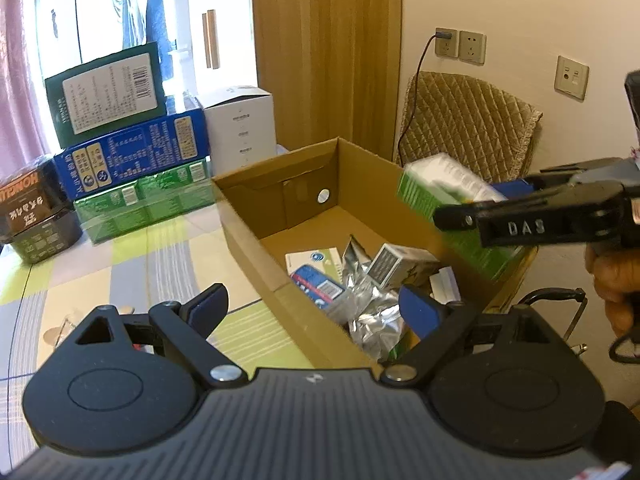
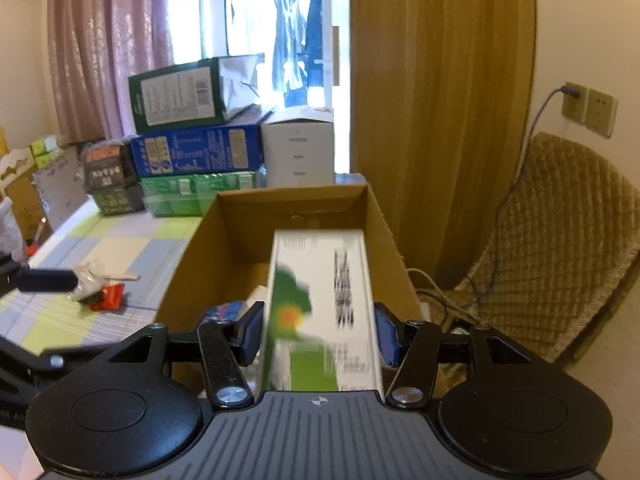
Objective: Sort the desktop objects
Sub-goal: 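Lower both boxes into the cardboard box and open both tools, then withdraw both tools back over the remaining items on the table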
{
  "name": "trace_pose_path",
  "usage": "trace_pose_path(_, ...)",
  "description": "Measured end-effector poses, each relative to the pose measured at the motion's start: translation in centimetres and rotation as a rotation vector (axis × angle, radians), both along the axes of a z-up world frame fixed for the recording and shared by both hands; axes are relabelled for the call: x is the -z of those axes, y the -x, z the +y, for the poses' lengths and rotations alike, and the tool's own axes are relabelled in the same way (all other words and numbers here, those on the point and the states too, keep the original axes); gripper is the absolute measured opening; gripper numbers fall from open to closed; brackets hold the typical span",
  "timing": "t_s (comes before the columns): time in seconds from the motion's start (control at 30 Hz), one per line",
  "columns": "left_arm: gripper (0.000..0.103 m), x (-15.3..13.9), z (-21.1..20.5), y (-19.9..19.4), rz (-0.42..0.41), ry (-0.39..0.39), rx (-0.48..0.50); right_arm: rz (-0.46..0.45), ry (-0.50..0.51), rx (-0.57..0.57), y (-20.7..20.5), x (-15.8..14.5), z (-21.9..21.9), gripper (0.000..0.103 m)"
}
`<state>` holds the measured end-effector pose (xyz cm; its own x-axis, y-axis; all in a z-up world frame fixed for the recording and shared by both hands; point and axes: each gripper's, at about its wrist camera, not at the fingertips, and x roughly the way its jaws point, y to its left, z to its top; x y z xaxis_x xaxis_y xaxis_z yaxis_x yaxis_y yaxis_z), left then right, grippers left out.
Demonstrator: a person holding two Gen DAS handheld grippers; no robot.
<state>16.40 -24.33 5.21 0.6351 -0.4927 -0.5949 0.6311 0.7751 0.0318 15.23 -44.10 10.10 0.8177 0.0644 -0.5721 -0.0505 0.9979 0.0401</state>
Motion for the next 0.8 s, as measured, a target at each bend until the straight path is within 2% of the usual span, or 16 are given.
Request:
trace_pose_path(0.07,0.090,0.2,0.4,0.2,0.005,0.000,-0.005,-0.007,-0.016,0.018,0.0,-0.1,-0.2,0.068)
trace_pose_path(0.43,0.090,1.0,3.1,2.3,0.047,0.024,-0.047,-0.026,-0.041,0.041,4.5,-1.0,-0.6,0.074)
trace_pose_path(0.8,0.091,0.9,7.3,6.2,0.071,0.039,-0.106,-0.018,-0.072,0.001,10.7,-0.8,2.8,0.086)
